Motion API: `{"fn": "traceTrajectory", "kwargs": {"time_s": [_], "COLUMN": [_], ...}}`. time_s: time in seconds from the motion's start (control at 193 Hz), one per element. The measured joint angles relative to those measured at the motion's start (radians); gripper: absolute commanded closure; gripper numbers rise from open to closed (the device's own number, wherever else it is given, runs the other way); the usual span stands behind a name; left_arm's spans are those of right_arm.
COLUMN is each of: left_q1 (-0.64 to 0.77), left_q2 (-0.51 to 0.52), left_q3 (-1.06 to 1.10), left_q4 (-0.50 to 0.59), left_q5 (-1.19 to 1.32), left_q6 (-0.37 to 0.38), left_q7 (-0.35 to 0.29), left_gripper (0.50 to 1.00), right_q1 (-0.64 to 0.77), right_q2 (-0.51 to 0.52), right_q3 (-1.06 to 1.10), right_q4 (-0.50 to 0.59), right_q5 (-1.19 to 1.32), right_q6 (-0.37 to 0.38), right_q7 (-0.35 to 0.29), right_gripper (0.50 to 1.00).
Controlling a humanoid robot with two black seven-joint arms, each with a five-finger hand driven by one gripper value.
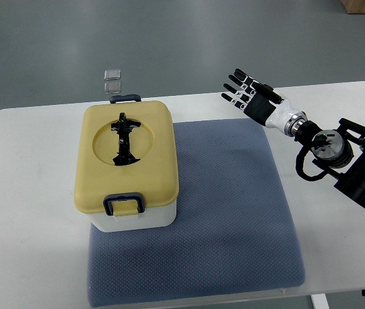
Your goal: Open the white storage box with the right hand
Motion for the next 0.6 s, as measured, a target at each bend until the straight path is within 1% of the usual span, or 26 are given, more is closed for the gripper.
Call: {"fn": "traceTrajectory", "kwargs": {"time_s": [0.109, 0.228, 0.306, 0.363, 0.533, 0.601], "left_q1": [0.000, 0.000, 0.000, 0.000, 0.000, 0.000], "left_q2": [0.000, 0.000, 0.000, 0.000, 0.000, 0.000], "left_q3": [0.001, 0.000, 0.000, 0.000, 0.001, 0.001], "left_q4": [0.001, 0.000, 0.000, 0.000, 0.000, 0.000], "left_q5": [0.000, 0.000, 0.000, 0.000, 0.000, 0.000], "left_q6": [0.000, 0.000, 0.000, 0.000, 0.000, 0.000], "left_q7": [0.000, 0.000, 0.000, 0.000, 0.000, 0.000], "left_gripper": [0.500, 0.500, 0.500, 0.500, 0.500, 0.500], "right_q1": [0.012, 0.014, 0.014, 0.014, 0.014, 0.026], "right_q2": [-0.004, -0.017, -0.020, -0.020, -0.021, -0.022], "right_q3": [0.037, 0.043, 0.030, 0.024, 0.033, 0.037], "right_q4": [0.001, 0.002, 0.002, 0.002, 0.002, 0.001], "right_q5": [-0.002, -0.008, -0.028, -0.072, -0.229, -0.241], "right_q6": [0.013, 0.064, 0.072, 0.055, -0.038, -0.052], "right_q7": [0.001, -0.007, -0.013, -0.014, -0.014, -0.011], "right_gripper": [0.568, 0.568, 0.568, 0.568, 0.568, 0.568]}}
